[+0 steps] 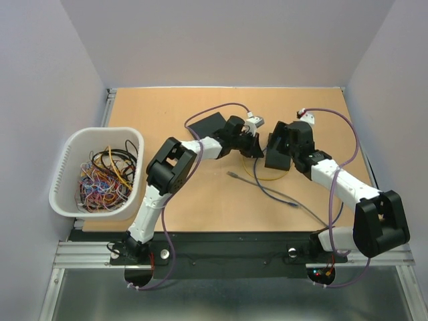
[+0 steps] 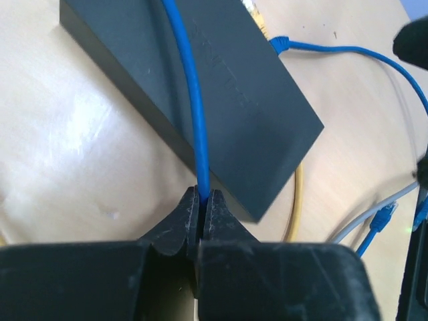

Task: Insert the plug into the switch port

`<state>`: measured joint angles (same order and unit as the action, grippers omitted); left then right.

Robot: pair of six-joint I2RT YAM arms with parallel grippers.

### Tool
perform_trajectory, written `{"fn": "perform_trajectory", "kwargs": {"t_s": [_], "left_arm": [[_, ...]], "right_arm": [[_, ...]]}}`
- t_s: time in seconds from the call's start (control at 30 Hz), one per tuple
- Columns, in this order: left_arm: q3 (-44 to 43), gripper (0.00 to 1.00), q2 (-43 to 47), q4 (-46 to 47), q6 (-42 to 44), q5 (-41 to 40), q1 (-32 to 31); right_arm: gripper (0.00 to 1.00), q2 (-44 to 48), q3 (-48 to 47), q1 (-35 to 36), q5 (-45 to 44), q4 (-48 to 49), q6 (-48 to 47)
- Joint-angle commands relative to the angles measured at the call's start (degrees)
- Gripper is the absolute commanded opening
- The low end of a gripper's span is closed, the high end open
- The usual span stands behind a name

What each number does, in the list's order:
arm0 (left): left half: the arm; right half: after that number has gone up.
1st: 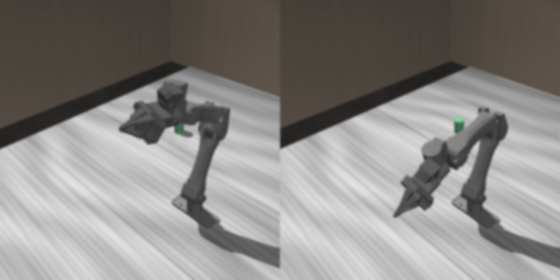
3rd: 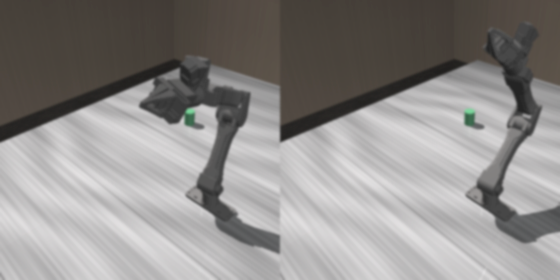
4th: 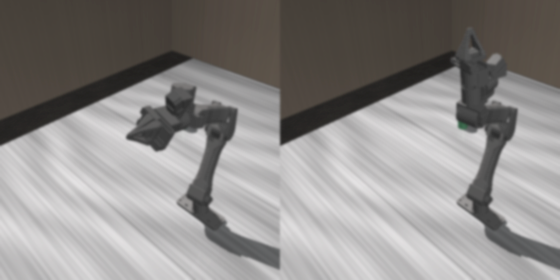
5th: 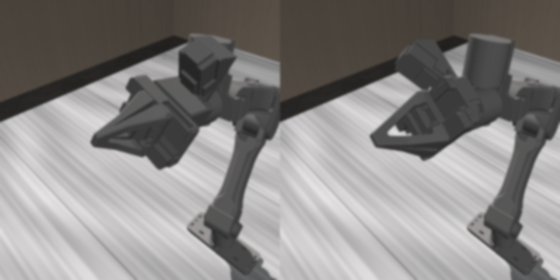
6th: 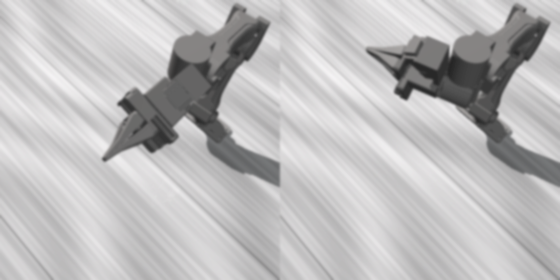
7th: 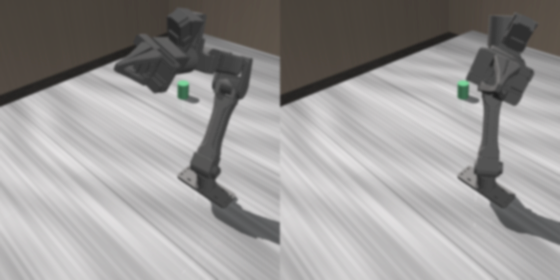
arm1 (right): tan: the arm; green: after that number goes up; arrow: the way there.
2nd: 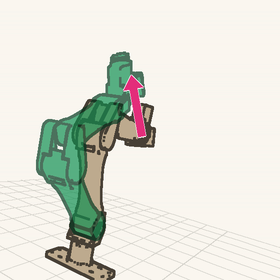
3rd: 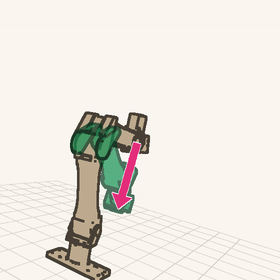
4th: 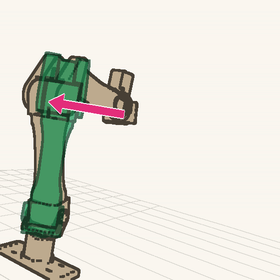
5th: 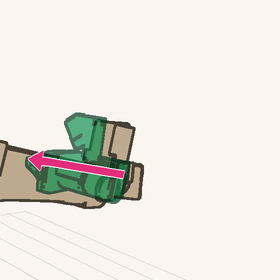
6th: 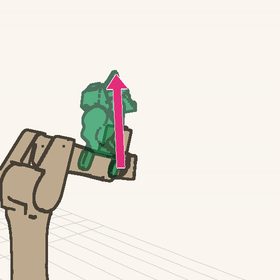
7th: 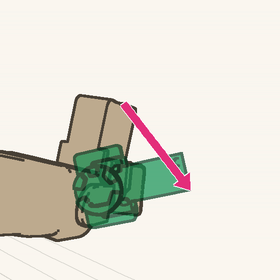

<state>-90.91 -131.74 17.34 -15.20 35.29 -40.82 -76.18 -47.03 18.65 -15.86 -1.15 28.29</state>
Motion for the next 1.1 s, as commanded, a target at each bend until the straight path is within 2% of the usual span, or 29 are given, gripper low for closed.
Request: {"fn": "perform_trajectory", "kwargs": {"t_s": [0.0,0.13,0.27,0.37,0.47,0.67,0.7,1.07], "left_arm": [[4.3,0.00,11.0,2.3,1.9,-0.9,-0.1],[6.2,0.00,16.2,1.6,2.0,-2.1,-0.1],[11.8,0.00,21.7,2.4,0.7,-2.7,-0.1],[20.3,0.00,29.1,8.0,-1.4,-2.3,-0.1],[25.3,0.00,32.9,13.0,-3.8,-2.4,-0.1],[40.0,0.00,40.9,27.2,-13.2,-0.4,-0.1],[41.4,0.00,42.7,30.4,-14.1,-0.4,-0.2],[51.2,0.00,51.4,42.2,-21.5,-2.2,-0.1]], "right_arm": [[0.85,1.2,-0.5,-0.8,4.7,1.4,4.0],[0.82,1.0,-1.5,-0.8,8.2,1.4,7.5],[0.80,3.2,-0.4,-0.8,9.3,2.1,9.5],[0.79,5.6,0.8,-0.8,10.8,3.1,11.0],[0.78,7.8,1.7,-0.8,12.4,4.2,13.3],[0.77,15.3,6.2,-1.1,17.6,13.7,19.0],[0.76,16.1,7.2,-1.1,18.3,14.7,20.3],[0.64,16.0,10.7,-1.2,24.0,22.8,26.2]]}}
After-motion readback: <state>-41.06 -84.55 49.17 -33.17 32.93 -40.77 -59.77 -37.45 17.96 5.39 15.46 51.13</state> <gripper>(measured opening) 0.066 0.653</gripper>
